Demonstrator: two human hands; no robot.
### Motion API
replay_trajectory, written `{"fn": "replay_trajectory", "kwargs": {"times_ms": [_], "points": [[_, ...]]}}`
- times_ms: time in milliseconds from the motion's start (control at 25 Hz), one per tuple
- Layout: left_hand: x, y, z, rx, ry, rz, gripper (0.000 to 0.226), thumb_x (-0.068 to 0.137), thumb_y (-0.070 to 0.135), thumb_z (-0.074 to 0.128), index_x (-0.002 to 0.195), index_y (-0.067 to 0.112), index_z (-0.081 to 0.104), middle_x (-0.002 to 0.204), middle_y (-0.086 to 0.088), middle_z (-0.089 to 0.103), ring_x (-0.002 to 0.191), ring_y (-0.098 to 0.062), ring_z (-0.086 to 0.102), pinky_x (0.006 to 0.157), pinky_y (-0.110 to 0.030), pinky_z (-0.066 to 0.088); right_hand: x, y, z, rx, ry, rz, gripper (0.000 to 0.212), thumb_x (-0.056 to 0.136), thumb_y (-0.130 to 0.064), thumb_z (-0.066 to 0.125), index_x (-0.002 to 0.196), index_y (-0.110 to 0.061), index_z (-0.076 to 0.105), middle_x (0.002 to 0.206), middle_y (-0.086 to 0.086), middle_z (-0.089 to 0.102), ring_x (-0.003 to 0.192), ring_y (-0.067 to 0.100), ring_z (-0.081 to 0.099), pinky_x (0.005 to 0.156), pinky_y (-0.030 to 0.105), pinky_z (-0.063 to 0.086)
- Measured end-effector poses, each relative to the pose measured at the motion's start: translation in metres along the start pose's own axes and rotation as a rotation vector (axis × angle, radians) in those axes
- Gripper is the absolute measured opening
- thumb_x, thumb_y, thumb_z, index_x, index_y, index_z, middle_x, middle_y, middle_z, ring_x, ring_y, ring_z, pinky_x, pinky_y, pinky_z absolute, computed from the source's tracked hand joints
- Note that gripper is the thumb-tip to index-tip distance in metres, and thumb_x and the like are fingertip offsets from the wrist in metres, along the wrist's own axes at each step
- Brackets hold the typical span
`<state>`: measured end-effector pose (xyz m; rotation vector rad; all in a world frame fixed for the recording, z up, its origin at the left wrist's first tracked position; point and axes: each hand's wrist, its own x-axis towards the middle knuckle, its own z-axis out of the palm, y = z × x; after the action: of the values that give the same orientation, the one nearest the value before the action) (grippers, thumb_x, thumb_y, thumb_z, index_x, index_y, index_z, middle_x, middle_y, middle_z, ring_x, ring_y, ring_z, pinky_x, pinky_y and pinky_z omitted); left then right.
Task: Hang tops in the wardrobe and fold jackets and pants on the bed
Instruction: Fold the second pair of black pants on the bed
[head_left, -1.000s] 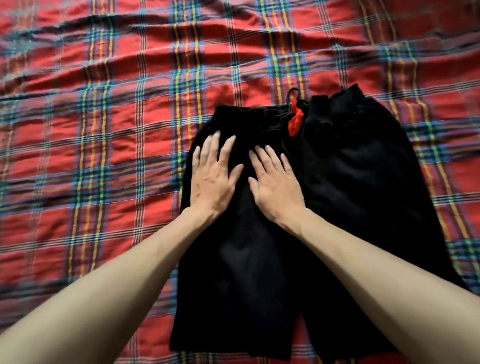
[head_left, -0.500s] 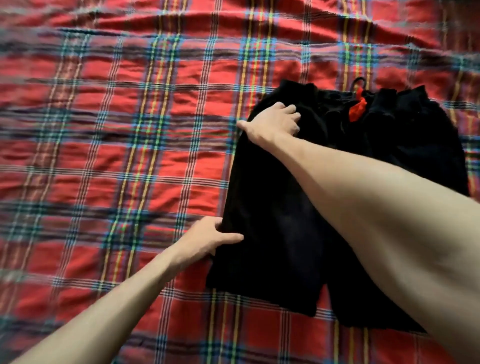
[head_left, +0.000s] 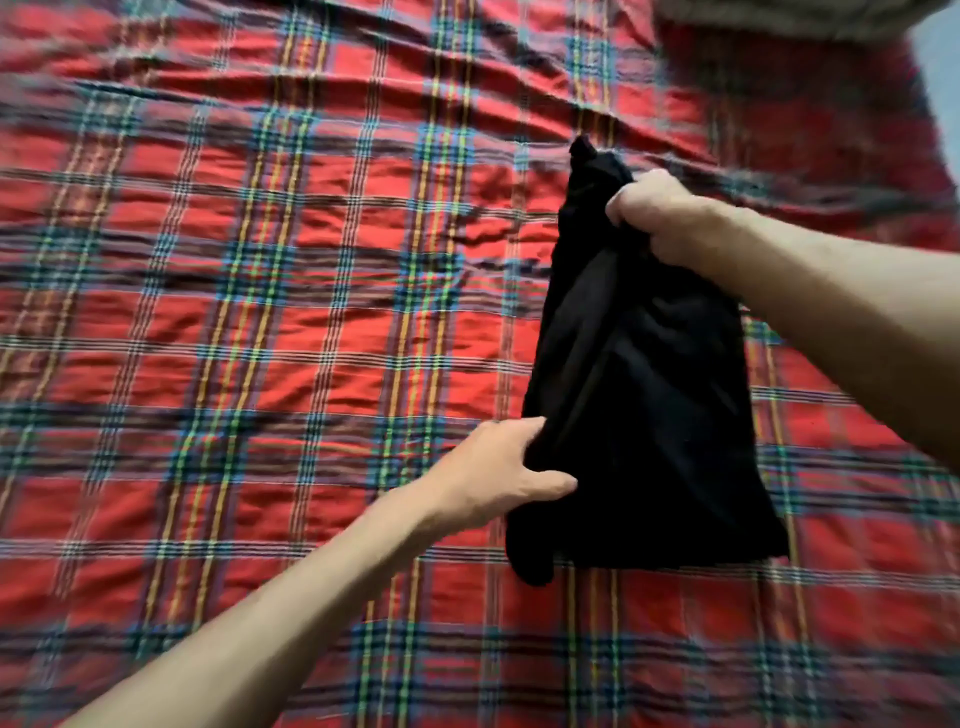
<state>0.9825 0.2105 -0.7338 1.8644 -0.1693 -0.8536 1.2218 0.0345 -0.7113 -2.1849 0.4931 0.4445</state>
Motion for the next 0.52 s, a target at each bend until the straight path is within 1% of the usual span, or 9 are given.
{"fn": "replay_trajectory", "kwargs": {"times_ms": [40, 80, 120, 160, 240, 280, 400, 440, 520], "points": [[0.014, 0.021, 0.021, 0.049, -0.020, 0.019, 0.056, 0.077, 0.051, 0.067, 0.122, 0.017, 0.061, 0.120, 0.002, 0.068, 0.113, -0.010, 0.061, 0.096, -0.032, 0.050, -0.002, 0.009, -0.034, 0.043, 0.014, 0.010, 0.018, 0.069, 0.004, 0.050, 0.069, -0.013, 0.044, 0.065, 0.005, 0.045, 0.056, 0.020, 0.047, 0.042, 0.015, 0.035], [0.032, 0.038, 0.045, 0.079, -0.031, 0.015, 0.065, 0.077, 0.056, 0.065, 0.127, 0.014, 0.057, 0.127, -0.002, 0.065, 0.119, -0.014, 0.058, 0.098, -0.031, 0.047, 0.002, 0.025, -0.063, 0.089, 0.030, 0.020, 0.018, 0.063, 0.004, 0.049, 0.067, -0.014, 0.045, 0.064, 0.005, 0.045, 0.054, 0.019, 0.047, 0.047, 0.018, 0.037], [0.048, 0.055, 0.072, 0.097, -0.043, 0.000, 0.066, 0.080, 0.055, 0.066, 0.128, 0.011, 0.056, 0.129, -0.005, 0.063, 0.121, -0.018, 0.057, 0.096, -0.030, 0.044, 0.010, 0.047, -0.086, 0.145, 0.034, 0.027, 0.019, 0.060, 0.003, 0.047, 0.067, -0.014, 0.045, 0.064, 0.005, 0.044, 0.052, 0.017, 0.047, 0.048, 0.019, 0.038], [0.067, 0.067, 0.100, 0.107, -0.049, -0.021, 0.058, 0.083, 0.050, 0.067, 0.124, 0.010, 0.056, 0.127, -0.007, 0.063, 0.118, -0.021, 0.058, 0.091, -0.030, 0.044, 0.021, 0.072, -0.104, 0.195, 0.022, 0.040, 0.020, 0.058, 0.004, 0.045, 0.067, -0.014, 0.046, 0.064, 0.005, 0.044, 0.050, 0.016, 0.046, 0.047, 0.018, 0.039], [0.099, 0.075, 0.153, 0.082, -0.053, -0.099, 0.031, 0.086, 0.038, 0.067, 0.100, 0.013, 0.055, 0.107, -0.011, 0.067, 0.100, -0.027, 0.064, 0.073, -0.031, 0.044, 0.042, 0.128, -0.113, 0.257, -0.025, 0.076, 0.026, 0.053, 0.004, 0.042, 0.071, -0.014, 0.049, 0.064, 0.005, 0.048, 0.052, 0.016, 0.048, 0.048, 0.019, 0.042], [0.115, 0.077, 0.177, 0.084, -0.048, -0.149, 0.025, 0.086, 0.033, 0.066, 0.090, 0.015, 0.050, 0.099, -0.012, 0.067, 0.091, -0.031, 0.066, 0.066, -0.033, 0.044, 0.052, 0.156, -0.112, 0.284, -0.068, 0.093, 0.030, 0.052, 0.004, 0.041, 0.074, -0.014, 0.051, 0.063, 0.004, 0.052, 0.053, 0.016, 0.051, 0.051, 0.020, 0.045], [0.147, 0.081, 0.220, 0.194, 0.010, -0.228, 0.026, 0.083, 0.028, 0.062, 0.084, 0.015, 0.040, 0.090, -0.018, 0.062, 0.083, -0.041, 0.059, 0.064, -0.036, 0.040, 0.082, 0.204, -0.105, 0.439, -0.199, 0.058, 0.044, 0.050, 0.002, 0.042, 0.087, -0.014, 0.058, 0.073, 0.005, 0.058, 0.060, 0.019, 0.057, 0.062, 0.028, 0.050], [0.150, 0.085, 0.226, 0.217, 0.037, -0.230, 0.028, 0.083, 0.028, 0.061, 0.082, 0.014, 0.037, 0.083, -0.014, 0.058, 0.076, -0.039, 0.054, 0.062, -0.036, 0.038, 0.086, 0.201, -0.107, 0.524, -0.219, 0.052, 0.045, 0.053, 0.001, 0.043, 0.091, -0.014, 0.059, 0.077, 0.007, 0.058, 0.064, 0.021, 0.058, 0.063, 0.029, 0.050], [0.152, 0.094, 0.232, 0.209, 0.084, -0.221, 0.027, 0.083, 0.029, 0.059, 0.080, 0.017, 0.035, 0.075, -0.008, 0.053, 0.064, -0.032, 0.051, 0.056, -0.037, 0.037, 0.096, 0.190, -0.113, 0.645, -0.277, 0.022, 0.040, 0.062, 0.006, 0.041, 0.089, -0.014, 0.061, 0.080, 0.008, 0.061, 0.068, 0.024, 0.060, 0.066, 0.031, 0.052]]}}
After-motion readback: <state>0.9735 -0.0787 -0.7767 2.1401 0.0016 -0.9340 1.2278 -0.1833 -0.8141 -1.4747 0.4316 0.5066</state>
